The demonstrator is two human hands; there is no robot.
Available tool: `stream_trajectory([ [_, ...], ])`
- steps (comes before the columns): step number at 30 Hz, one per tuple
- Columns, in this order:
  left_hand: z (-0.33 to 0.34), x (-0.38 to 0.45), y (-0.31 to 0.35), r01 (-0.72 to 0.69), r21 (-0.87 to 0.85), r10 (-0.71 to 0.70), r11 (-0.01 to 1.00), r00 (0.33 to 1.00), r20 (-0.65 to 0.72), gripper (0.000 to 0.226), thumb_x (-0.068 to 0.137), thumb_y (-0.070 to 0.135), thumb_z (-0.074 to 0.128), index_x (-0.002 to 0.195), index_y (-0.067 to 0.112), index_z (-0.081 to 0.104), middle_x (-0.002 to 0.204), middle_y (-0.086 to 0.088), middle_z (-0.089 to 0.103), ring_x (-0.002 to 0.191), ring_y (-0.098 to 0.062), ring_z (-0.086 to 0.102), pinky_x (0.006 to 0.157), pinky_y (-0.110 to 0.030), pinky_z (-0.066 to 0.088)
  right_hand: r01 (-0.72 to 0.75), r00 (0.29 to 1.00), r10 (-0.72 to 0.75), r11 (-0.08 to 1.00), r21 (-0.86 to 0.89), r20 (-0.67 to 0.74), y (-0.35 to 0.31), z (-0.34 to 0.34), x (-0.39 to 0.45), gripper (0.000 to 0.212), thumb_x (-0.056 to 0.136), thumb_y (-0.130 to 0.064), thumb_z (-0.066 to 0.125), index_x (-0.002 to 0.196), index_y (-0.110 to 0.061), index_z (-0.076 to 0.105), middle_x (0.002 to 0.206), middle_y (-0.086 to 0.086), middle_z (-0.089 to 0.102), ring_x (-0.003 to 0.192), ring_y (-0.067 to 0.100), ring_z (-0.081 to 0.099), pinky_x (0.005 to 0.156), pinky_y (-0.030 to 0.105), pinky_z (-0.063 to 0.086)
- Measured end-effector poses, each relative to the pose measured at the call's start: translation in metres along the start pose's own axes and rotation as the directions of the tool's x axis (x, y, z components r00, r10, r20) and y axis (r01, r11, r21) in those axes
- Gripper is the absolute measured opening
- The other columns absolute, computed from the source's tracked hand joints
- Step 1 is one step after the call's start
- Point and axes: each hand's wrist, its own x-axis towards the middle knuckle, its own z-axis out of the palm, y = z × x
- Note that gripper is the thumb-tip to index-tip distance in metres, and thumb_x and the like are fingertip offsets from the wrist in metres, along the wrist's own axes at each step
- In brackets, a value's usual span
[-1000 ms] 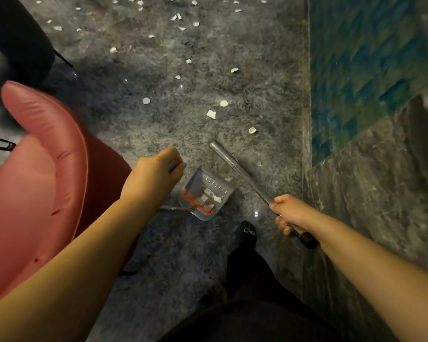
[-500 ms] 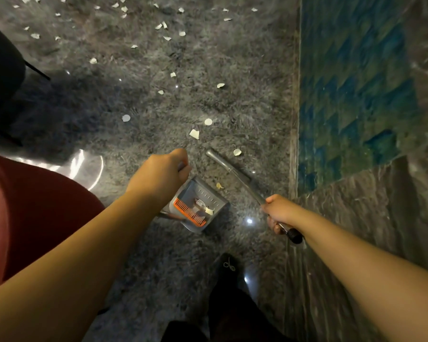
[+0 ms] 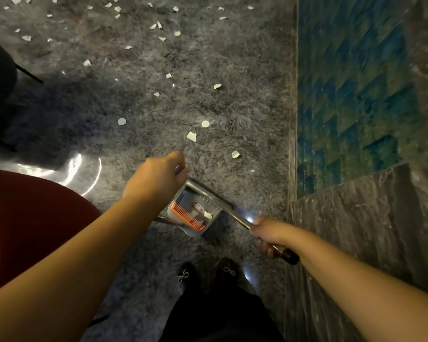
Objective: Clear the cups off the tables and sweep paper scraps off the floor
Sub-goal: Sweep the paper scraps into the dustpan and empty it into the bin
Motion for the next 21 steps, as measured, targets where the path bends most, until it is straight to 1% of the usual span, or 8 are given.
stream_trajectory([
  [3, -0.004, 0.001, -0.007, 0.020, -0.027, -0.020, 0.999, 1.000, 0.003, 0.014, 0.094, 0.035, 0.058, 0.089, 0.023, 0.054, 0.068, -0.005, 0.057, 0.063, -0.027, 0.056, 0.056, -0.037, 0.050, -0.021, 1.000, 0.020, 0.992, 0.123, 0.011, -0.003, -0.007, -0.007, 0.007, 0.101, -0.012, 0.043, 0.098, -0.009, 0.049, 0.060, 0.010, 0.046, 0.044, 0.017, 0.042, 0.034, 0.022, 0.036],
  [5, -0.009, 0.002, -0.017, 0.044, -0.038, -0.044, 0.998, 0.999, -0.002, 0.015, 0.093, 0.038, 0.058, 0.085, 0.027, 0.052, 0.067, -0.002, 0.056, 0.059, -0.022, 0.054, 0.052, -0.032, 0.046, -0.028, 1.000, 0.029, 0.982, 0.188, -0.004, -0.006, -0.011, -0.011, 0.011, 0.101, -0.012, 0.043, 0.108, -0.008, 0.051, 0.059, 0.009, 0.045, 0.039, 0.014, 0.042, 0.031, 0.018, 0.034],
  [7, -0.016, 0.005, -0.026, 0.044, -0.057, -0.044, 0.997, 0.999, -0.009, 0.015, 0.093, 0.037, 0.058, 0.084, 0.028, 0.052, 0.064, 0.000, 0.055, 0.056, -0.018, 0.053, 0.051, -0.033, 0.047, -0.029, 0.999, 0.035, 0.962, 0.273, -0.016, -0.010, -0.015, -0.014, 0.015, 0.102, -0.014, 0.042, 0.114, -0.008, 0.049, 0.057, 0.008, 0.043, 0.033, 0.011, 0.040, 0.031, 0.016, 0.033],
  [10, -0.025, 0.006, -0.036, 0.025, -0.068, -0.025, 0.997, 1.000, -0.006, 0.013, 0.093, 0.034, 0.059, 0.084, 0.027, 0.054, 0.063, 0.002, 0.055, 0.055, -0.016, 0.053, 0.051, -0.034, 0.047, 0.001, 0.998, 0.021, 0.949, 0.314, -0.066, -0.020, -0.015, -0.019, 0.013, 0.102, -0.016, 0.043, 0.114, -0.012, 0.044, 0.055, 0.008, 0.043, 0.036, 0.014, 0.040, 0.032, 0.016, 0.034],
  [12, -0.030, 0.007, -0.039, 0.000, -0.068, -0.001, 0.998, 1.000, -0.014, 0.014, 0.093, 0.034, 0.059, 0.083, 0.028, 0.052, 0.064, 0.000, 0.056, 0.056, -0.017, 0.054, 0.052, -0.033, 0.047, 0.010, 0.994, 0.035, 0.914, 0.405, -0.103, -0.026, -0.014, -0.022, 0.007, 0.102, -0.016, 0.041, 0.109, -0.017, 0.042, 0.055, 0.008, 0.042, 0.033, 0.012, 0.038, 0.033, 0.015, 0.033],
  [14, -0.035, 0.009, -0.041, -0.024, -0.072, 0.023, 0.997, 0.999, -0.024, 0.014, 0.093, 0.033, 0.060, 0.083, 0.028, 0.052, 0.065, -0.002, 0.058, 0.058, -0.021, 0.055, 0.052, -0.034, 0.048, 0.027, 0.989, 0.048, 0.871, 0.491, -0.138, -0.032, -0.012, -0.024, 0.007, 0.102, -0.015, 0.041, 0.107, -0.020, 0.042, 0.055, 0.007, 0.041, 0.030, 0.009, 0.036, 0.034, 0.014, 0.032],
  [18, -0.044, 0.022, -0.047, -0.050, -0.099, 0.048, 0.994, 0.999, -0.026, 0.012, 0.093, 0.031, 0.060, 0.086, 0.024, 0.054, 0.066, -0.006, 0.059, 0.060, -0.028, 0.057, 0.056, -0.043, 0.054, 0.068, 0.972, 0.069, 0.828, 0.557, -0.222, -0.044, -0.013, -0.023, 0.013, 0.102, -0.018, 0.041, 0.113, -0.022, 0.036, 0.060, 0.009, 0.041, 0.037, 0.011, 0.034, 0.035, 0.015, 0.030],
  [21, -0.049, 0.038, -0.047, -0.079, -0.095, 0.076, 0.992, 0.997, -0.030, 0.011, 0.093, 0.031, 0.060, 0.089, 0.022, 0.056, 0.066, -0.008, 0.059, 0.059, -0.030, 0.057, 0.055, -0.042, 0.053, 0.087, 0.962, 0.088, 0.800, 0.593, -0.260, -0.053, -0.022, -0.020, 0.014, 0.102, -0.019, 0.041, 0.115, -0.022, 0.036, 0.063, 0.010, 0.041, 0.041, 0.012, 0.033, 0.036, 0.015, 0.030],
])
